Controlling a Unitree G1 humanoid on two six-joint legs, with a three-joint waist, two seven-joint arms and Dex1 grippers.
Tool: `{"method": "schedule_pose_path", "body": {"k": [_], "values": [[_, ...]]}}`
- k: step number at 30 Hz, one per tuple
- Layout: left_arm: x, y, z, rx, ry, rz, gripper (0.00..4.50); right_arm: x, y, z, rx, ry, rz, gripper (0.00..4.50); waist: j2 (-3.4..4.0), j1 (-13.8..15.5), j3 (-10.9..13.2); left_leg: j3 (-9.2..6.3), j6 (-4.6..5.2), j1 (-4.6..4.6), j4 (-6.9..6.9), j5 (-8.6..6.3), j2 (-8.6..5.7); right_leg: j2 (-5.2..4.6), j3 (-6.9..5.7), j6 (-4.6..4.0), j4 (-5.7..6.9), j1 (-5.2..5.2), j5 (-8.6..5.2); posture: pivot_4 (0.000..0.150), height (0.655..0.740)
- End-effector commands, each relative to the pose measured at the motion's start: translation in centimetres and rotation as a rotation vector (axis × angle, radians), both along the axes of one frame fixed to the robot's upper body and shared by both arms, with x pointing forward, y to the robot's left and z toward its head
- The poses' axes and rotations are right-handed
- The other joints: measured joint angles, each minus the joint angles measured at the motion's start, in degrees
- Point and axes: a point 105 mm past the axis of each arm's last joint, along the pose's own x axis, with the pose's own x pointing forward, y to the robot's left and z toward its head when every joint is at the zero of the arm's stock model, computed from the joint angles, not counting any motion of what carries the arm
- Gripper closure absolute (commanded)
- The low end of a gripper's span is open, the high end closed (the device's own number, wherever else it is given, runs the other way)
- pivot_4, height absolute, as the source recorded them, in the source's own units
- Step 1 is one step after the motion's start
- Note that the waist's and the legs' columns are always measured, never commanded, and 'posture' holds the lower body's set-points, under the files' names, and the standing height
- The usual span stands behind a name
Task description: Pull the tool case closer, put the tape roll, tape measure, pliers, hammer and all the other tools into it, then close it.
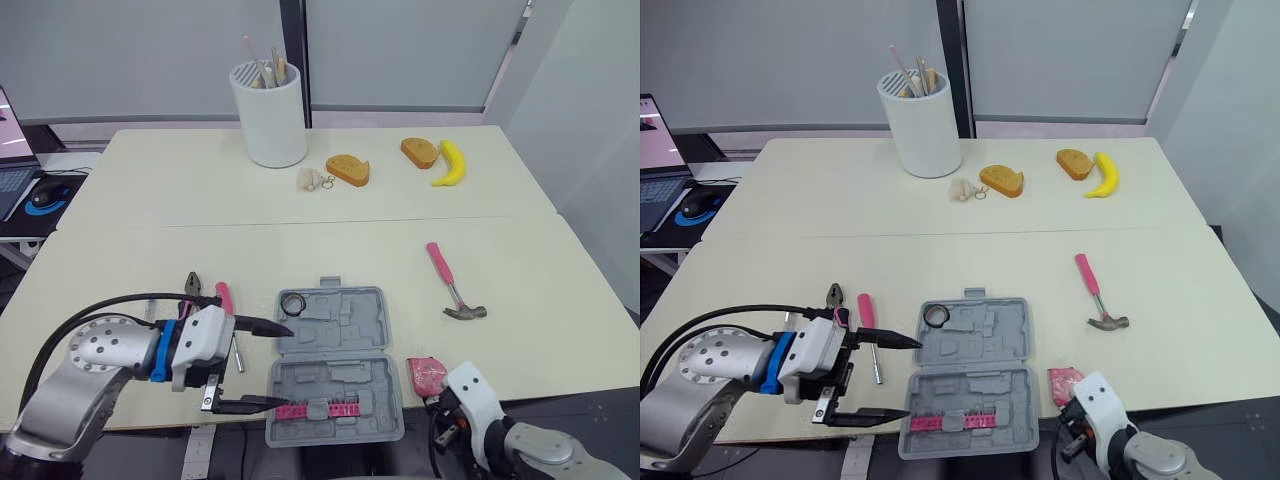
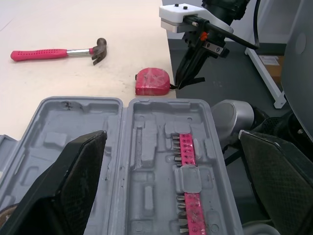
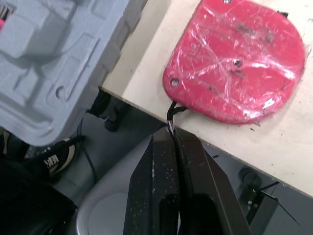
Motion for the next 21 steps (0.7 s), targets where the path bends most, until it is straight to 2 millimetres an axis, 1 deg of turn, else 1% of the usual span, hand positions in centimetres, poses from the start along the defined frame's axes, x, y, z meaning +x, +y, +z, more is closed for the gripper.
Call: {"method": "schedule_pose_path", "body": {"k": [1,3,5,7,9,10,11,12,13,14,16,18,21], "values": [[-0.1,-0.3,0.2,-0.010,-0.012,-0.015,0.00,-0.3,0.2,1.7,0.024,-0.022,0.036,3.45,0.00,0.00,0.00,0.01,0.00,0.00,0.00,0.00,-0.01,0.00,0.01,0.00,0.00,0.00,0.00,0.150,0.7400],[-0.1,-0.2,0.2,-0.009,-0.012,-0.013,0.00,-0.7,0.0,2.8,0.016,-0.026,0.068,2.96,-0.01,0.01,-0.01,0.01,0.00,-0.01,0.00,0.00,-0.01,0.00,0.01,0.00,0.00,0.00,0.00,0.150,0.7400],[-0.2,-0.1,0.3,-0.007,-0.012,-0.009,0.00,-1.6,-0.3,3.8,0.016,-0.012,0.151,2.55,0.04,0.03,-0.01,0.00,0.00,0.00,0.01,0.00,-0.01,-0.01,0.00,0.00,0.00,0.01,0.00,0.150,0.7400],[-0.2,0.0,0.3,-0.007,-0.011,-0.007,0.00,-2.0,-0.7,4.6,0.017,-0.019,0.228,2.01,-0.01,0.04,-0.03,0.03,0.00,0.04,0.01,0.00,-0.04,-0.01,0.00,0.01,-0.02,0.06,0.00,0.150,0.7400],[-0.4,0.0,0.3,-0.006,-0.007,-0.007,0.00,-1.5,-1.0,6.1,-0.001,-0.089,0.330,1.49,-0.03,0.02,-0.04,-0.01,0.00,0.07,0.00,0.00,-0.01,0.01,-0.04,0.00,-0.05,0.11,0.00,0.150,0.7400],[-0.5,0.0,0.3,-0.006,-0.005,-0.008,0.00,-1.0,-1.2,7.1,-0.045,-0.158,0.406,1.25,-0.01,0.01,-0.03,0.01,0.00,0.09,0.00,0.00,-0.01,0.01,-0.02,0.00,-0.05,0.11,0.00,0.150,0.7400],[-0.5,-0.1,0.3,-0.007,-0.004,-0.008,0.00,0.0,-1.7,7.8,-0.118,-0.247,0.485,1.05,-0.01,-0.02,-0.03,0.02,0.00,0.13,-0.01,0.00,-0.01,0.02,0.00,0.00,-0.04,0.13,0.00,0.150,0.7400],[-0.5,-0.1,0.3,-0.008,-0.003,-0.008,0.00,0.6,-2.0,8.2,-0.172,-0.303,0.544,0.65,-0.02,-0.01,-0.04,0.01,0.00,0.15,0.01,0.00,-0.01,0.05,-0.01,0.00,-0.04,0.15,-0.01,0.150,0.7400],[-0.5,-0.2,0.3,-0.008,-0.003,-0.010,0.00,0.9,-1.7,8.5,-0.139,-0.352,0.612,0.33,-0.06,0.02,-0.06,-0.01,0.01,0.16,0.00,0.00,-0.01,0.06,-0.04,0.00,-0.04,0.16,-0.01,0.150,0.7400],[-0.5,-0.2,0.4,-0.007,-0.003,-0.012,0.00,1.4,-1.9,8.4,-0.171,-0.401,0.672,0.03,-0.11,0.06,-0.07,-0.03,0.01,0.18,0.03,0.00,-0.02,0.09,-0.07,-0.02,-0.05,0.19,-0.02,0.150,0.7400],[-0.5,-0.3,0.4,-0.006,-0.003,-0.016,0.00,2.1,-2.3,7.9,-0.189,-0.424,0.767,0.03,-0.09,0.03,-0.06,-0.08,0.01,0.21,0.04,0.00,-0.02,0.11,-0.12,-0.04,-0.08,0.29,-0.04,0.150,0.7400],[-0.6,-0.3,0.4,-0.006,0.000,-0.019,0.00,2.8,-2.7,7.3,-0.175,-0.395,0.828,0.03,-0.09,0.01,-0.06,-0.05,0.00,0.21,0.04,0.00,-0.03,0.10,-0.09,-0.04,-0.08,0.30,-0.04,0.150,0.7400],[-0.9,-0.6,0.4,-0.008,0.004,-0.025,0.00,3.2,-3.4,5.7,-0.210,-0.351,0.929,0.03,-0.07,0.00,-0.03,-0.01,0.00,0.22,0.06,0.00,-0.05,0.09,-0.04,-0.04,-0.08,0.33,-0.04,0.150,0.7400]]}}
